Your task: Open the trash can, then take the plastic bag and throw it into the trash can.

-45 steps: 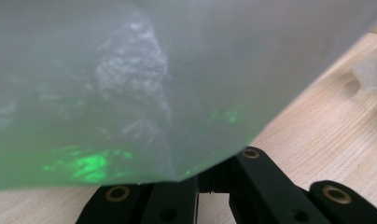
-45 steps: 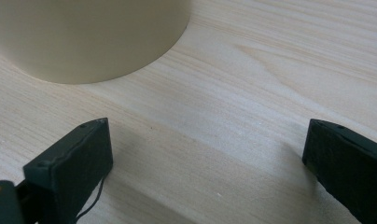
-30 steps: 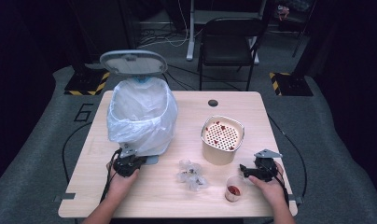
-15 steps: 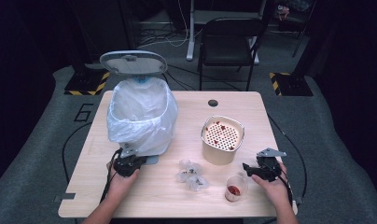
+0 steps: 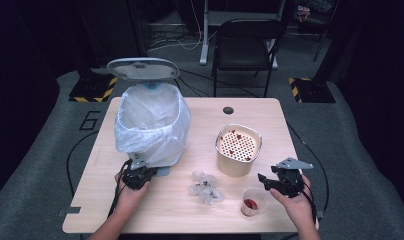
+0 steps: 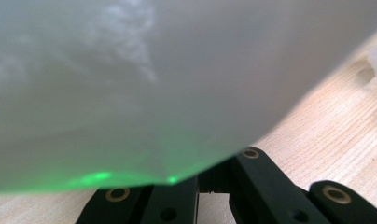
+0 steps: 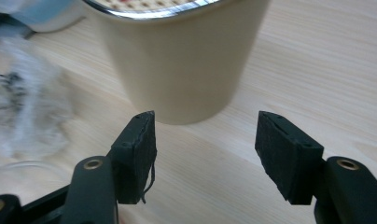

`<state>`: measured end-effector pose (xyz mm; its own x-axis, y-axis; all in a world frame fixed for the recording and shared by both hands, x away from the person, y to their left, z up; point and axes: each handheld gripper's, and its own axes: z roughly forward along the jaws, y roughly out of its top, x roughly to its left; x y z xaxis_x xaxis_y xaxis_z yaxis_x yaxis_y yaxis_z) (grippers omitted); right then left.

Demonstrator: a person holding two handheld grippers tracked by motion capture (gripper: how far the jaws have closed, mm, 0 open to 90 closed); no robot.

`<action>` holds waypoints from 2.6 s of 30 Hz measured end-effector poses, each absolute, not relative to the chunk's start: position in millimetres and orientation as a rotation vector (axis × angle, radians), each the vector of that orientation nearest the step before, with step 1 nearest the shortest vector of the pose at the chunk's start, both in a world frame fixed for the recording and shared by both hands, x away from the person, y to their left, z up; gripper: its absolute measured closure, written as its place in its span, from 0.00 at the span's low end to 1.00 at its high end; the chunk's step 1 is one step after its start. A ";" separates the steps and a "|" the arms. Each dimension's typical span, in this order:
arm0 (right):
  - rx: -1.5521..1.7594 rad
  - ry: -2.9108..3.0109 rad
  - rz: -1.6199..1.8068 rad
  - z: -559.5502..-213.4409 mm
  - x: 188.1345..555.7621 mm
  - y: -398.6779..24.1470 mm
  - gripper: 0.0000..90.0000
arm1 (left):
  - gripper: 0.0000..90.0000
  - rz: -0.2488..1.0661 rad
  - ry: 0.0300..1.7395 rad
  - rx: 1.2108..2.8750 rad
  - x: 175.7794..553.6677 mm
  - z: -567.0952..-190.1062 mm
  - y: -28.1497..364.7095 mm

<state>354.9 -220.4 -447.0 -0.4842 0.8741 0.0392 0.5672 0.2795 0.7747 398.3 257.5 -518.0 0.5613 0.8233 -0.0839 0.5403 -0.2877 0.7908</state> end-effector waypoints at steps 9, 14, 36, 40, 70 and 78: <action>1.142 2.250 1.124 -427.8 337.4 -188.1 0.43 | 1.00 0.442 1.097 1.973 398.2 -518.0 257.3; 1.086 2.280 1.158 -422.7 336.1 -171.1 0.41 | 1.00 0.425 1.104 1.968 399.0 -517.9 258.6; 0.933 2.415 1.186 -422.4 347.5 -85.6 0.30 | 1.00 0.443 1.097 1.984 397.9 -517.3 256.1; 0.934 2.432 1.186 -425.2 349.2 -73.3 0.27 | 1.00 0.467 1.072 2.019 399.1 -516.4 258.3; 1.102 2.362 1.005 -469.4 346.0 -30.1 0.18 | 1.00 0.459 1.069 2.020 398.6 -516.5 257.6; 1.173 2.343 1.021 -479.5 351.6 -34.1 0.21 | 1.00 0.461 1.064 2.025 398.7 -516.4 257.9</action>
